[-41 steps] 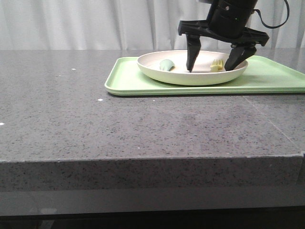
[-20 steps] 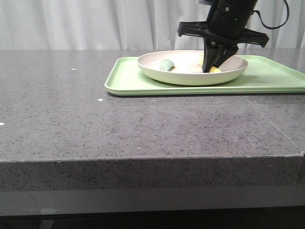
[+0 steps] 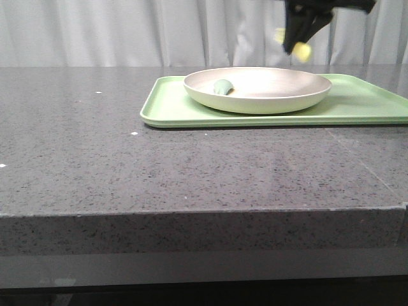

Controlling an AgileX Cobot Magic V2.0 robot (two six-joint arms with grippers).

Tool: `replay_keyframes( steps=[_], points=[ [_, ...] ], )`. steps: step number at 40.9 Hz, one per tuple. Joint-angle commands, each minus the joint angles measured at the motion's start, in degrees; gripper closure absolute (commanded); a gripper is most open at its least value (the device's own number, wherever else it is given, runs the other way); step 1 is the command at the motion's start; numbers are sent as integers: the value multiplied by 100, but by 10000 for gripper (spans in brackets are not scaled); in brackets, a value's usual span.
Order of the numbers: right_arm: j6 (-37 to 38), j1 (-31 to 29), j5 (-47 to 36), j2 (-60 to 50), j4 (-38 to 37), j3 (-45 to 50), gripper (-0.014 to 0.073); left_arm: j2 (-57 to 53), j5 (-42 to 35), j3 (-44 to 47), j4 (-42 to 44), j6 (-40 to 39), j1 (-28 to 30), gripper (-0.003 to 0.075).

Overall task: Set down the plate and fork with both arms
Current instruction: 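Lift the yellow fork out of the plate with the right gripper, then lower the fork onto the tray beside the plate and release it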

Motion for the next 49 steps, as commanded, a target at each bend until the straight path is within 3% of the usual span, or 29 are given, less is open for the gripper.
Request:
replay_keyframes(
  steps=[1,13,31,43,49],
  points=[
    [-27,-226,74,-467,-443,-229,580,58,-470,-145,-3,8,-31,738],
    [-434,-824,543,-319,-624,-187,580,58,-470,-145,-3,8,-31,738],
    [-590,-896,698,269,-617,-153,572,58,-470,-145,-3,8,-31,738],
    [-590,-902,706,277,-623,-153,347,58,-470,-145,-3,8,-31,738],
    [-590,-902,739,251,-623,-171,326,58,-470,-145,-3,8,-31,738]
  ],
)
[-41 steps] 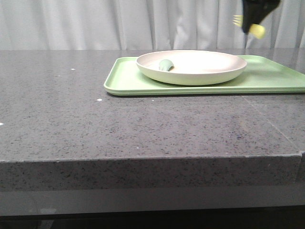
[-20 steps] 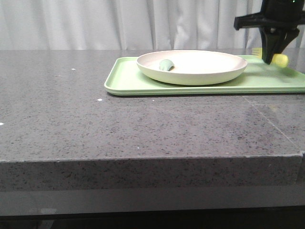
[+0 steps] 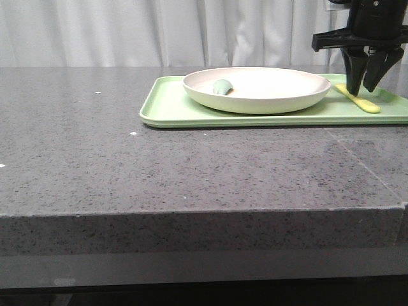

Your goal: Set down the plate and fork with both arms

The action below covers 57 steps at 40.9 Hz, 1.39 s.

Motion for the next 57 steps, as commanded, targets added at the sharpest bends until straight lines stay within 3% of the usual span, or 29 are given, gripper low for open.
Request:
replay_keyframes(
  steps=[1,8,11,20,32,57],
  points=[
    [-53,-35,-74,-400,-87,-161,326,58,-470,-145,-3,-1,-31,738],
    [-53,-35,-63,-791,-81,-161,335,58,-470,-145,-3,-1,-31,738],
    [-53,-35,-40,-1025,-76,-161,377,58,-470,-145,-3,-1,-31,738],
    [-59,-35,-35,-1753,-76,-161,663,58,-470,-145,-3,-1,-31,738],
    [-311,-11,219,-2799,73,185,655,58,-470,-145,-3,-1,-31,738],
    [-318,-11,-2659,-7299,74,5755,655,58,-470,-145,-3,-1,-31,738]
  ],
)
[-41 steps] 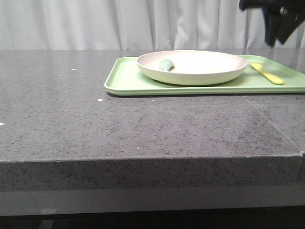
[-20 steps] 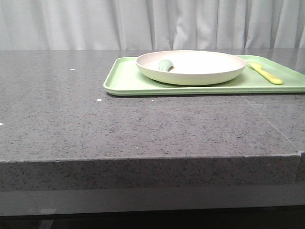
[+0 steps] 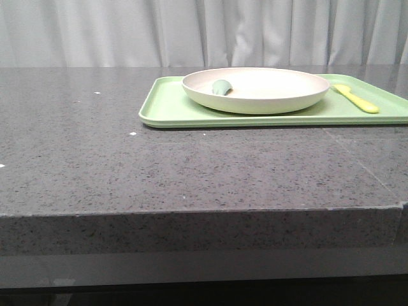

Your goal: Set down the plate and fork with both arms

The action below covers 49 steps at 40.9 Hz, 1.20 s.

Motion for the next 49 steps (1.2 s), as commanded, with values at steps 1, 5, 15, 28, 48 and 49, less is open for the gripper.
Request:
replay_keyframes(
  steps=[1,5,15,28,48,49],
  points=[
    [-66,-11,-927,-788,-25,747,655,58,-470,-145,-3,-1,-31,738],
    [-66,-11,-1532,-1742,-73,1752,655,58,-470,-145,-3,-1,-31,738],
    [-66,-11,-2590,-3821,-348,3566,655,58,-470,-145,-3,-1,-31,738],
    [-66,-11,-2808,-4663,-348,3916,655,58,-470,-145,-3,-1,-31,738],
    [-66,-11,-2798,-4663,-348,3916,655,58,-470,-145,-3,-1,-31,738],
    [-66,-11,-2798,-4663,-348,3916,655,58,-470,-145,-3,-1,-31,738]
  ],
)
